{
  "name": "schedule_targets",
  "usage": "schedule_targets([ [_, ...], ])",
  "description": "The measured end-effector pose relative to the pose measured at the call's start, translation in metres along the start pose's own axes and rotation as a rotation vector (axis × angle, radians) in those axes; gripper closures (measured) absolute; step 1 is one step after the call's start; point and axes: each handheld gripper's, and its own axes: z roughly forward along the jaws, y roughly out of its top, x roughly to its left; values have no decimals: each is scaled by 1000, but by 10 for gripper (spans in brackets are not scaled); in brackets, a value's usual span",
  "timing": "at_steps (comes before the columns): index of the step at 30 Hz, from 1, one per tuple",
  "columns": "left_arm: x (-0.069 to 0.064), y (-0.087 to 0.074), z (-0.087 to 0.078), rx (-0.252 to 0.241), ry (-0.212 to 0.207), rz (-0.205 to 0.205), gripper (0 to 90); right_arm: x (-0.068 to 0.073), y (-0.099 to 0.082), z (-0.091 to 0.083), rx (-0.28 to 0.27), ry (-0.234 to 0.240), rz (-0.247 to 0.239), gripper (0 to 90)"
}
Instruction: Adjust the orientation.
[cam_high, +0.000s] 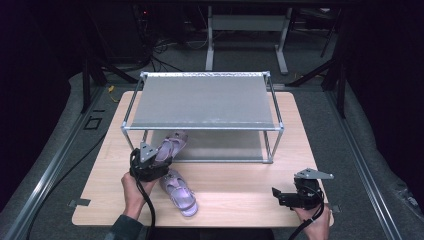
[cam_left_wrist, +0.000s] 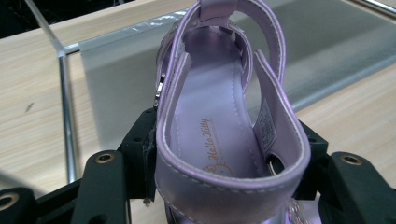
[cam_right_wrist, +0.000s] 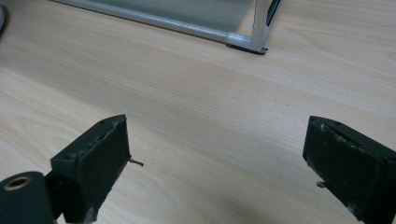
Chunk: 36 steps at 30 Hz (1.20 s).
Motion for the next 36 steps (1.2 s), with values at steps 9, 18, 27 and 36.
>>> schedule_targets([
  [9, 1, 7, 23, 17, -8, 3, 406, -2, -2, -2, -1, -4, 7, 69],
  [18, 4, 9, 49, 57, -8, 22, 407, -2, -5, -3, 7, -39, 7, 70],
  [27, 7, 11, 72, 110, -27, 100, 407, -3, -3, -4, 2, -8, 6, 70],
  [36, 12, 17, 88, 107, -35, 50, 406, -4, -5, -5, 4, -10, 8, 70],
])
